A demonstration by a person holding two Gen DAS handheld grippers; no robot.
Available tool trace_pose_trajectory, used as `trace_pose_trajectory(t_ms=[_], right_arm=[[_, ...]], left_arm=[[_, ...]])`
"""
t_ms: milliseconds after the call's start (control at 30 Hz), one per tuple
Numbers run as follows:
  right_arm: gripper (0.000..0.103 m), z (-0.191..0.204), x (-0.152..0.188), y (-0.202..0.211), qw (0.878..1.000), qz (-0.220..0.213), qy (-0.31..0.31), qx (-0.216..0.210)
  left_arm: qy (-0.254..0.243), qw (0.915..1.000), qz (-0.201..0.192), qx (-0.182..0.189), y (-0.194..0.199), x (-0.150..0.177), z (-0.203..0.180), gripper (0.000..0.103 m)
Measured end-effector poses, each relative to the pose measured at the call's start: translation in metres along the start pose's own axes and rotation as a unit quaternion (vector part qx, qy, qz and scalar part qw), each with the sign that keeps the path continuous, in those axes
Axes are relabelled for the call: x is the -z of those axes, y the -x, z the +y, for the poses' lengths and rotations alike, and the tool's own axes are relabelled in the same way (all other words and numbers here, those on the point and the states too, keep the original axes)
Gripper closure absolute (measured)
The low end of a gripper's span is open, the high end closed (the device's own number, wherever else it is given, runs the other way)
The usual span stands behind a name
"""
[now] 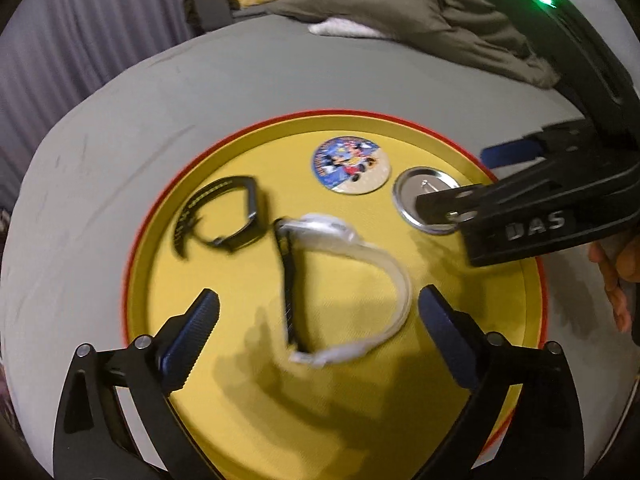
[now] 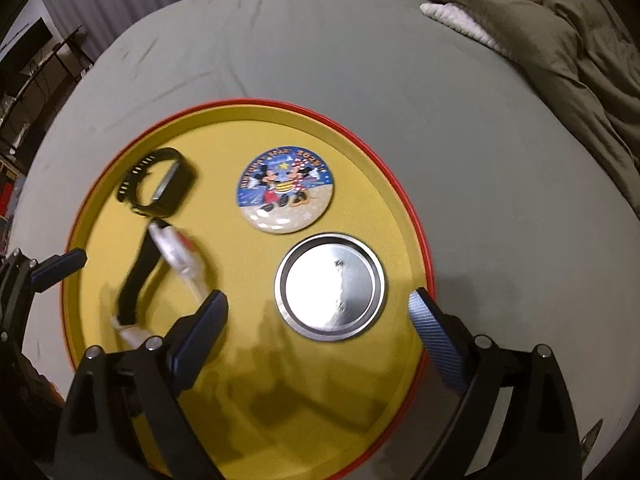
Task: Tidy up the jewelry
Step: 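Open the left tool over the tray while the right tool releases the silver badge, then grasp the silver mesh watch with the left tool while the right tool moves to the rainbow-rimmed badge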
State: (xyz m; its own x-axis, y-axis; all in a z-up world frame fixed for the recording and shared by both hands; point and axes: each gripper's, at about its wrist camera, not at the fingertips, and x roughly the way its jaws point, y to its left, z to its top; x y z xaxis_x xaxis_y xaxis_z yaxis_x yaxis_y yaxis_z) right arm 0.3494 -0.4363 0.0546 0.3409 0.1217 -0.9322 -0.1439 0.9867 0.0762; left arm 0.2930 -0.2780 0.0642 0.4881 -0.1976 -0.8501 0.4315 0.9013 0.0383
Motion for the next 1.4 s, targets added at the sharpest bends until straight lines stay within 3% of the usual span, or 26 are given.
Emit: trace_pose_trajectory(t_ms=[100, 300, 633, 733, 900, 1033, 1267, 1400], right_arm=[[0.015, 0.016, 0.010, 0.014, 1.000, -0.008, -0.001, -0.003], [0.015, 0.063, 0.041, 0.043, 0.999, -0.018, 0.016, -0.031], [0.015, 0.193, 0.109, 0.045, 0.993, 0.037, 0.068, -0.090], [0.015, 0.229, 0.127, 0.037, 0.989, 0.059, 0.089, -0.105], [0.015, 0.283, 0.142, 0.022, 0.982, 0.095, 0.122, -0.110], [0.009, 0.313, 0.148, 0.014, 0.977, 0.119, 0.146, -0.103], [0.008, 0.347, 0.152, -0.006, 0.969, 0.153, 0.179, -0.072], [0.008, 0.357, 0.154, -0.020, 0.966, 0.173, 0.184, -0.053]], left_arm=[[0.025, 0.9997, 0.002, -0.006, 0.016, 0.009, 0.016, 0.006], [0.067, 0.9975, -0.007, -0.022, 0.071, 0.061, 0.052, 0.006], [0.150, 0.9854, 0.038, -0.070, 0.148, 0.198, 0.136, 0.005], [0.181, 0.9787, 0.061, -0.076, 0.165, 0.246, 0.162, 0.005], [0.219, 0.9698, 0.073, -0.078, 0.183, 0.296, 0.194, 0.005], [0.246, 0.9629, 0.085, -0.070, 0.184, 0.324, 0.213, 0.005], [0.233, 0.9658, 0.105, -0.046, 0.171, 0.346, 0.211, 0.005], [0.209, 0.9682, 0.125, -0.055, 0.159, 0.352, 0.206, 0.005]])
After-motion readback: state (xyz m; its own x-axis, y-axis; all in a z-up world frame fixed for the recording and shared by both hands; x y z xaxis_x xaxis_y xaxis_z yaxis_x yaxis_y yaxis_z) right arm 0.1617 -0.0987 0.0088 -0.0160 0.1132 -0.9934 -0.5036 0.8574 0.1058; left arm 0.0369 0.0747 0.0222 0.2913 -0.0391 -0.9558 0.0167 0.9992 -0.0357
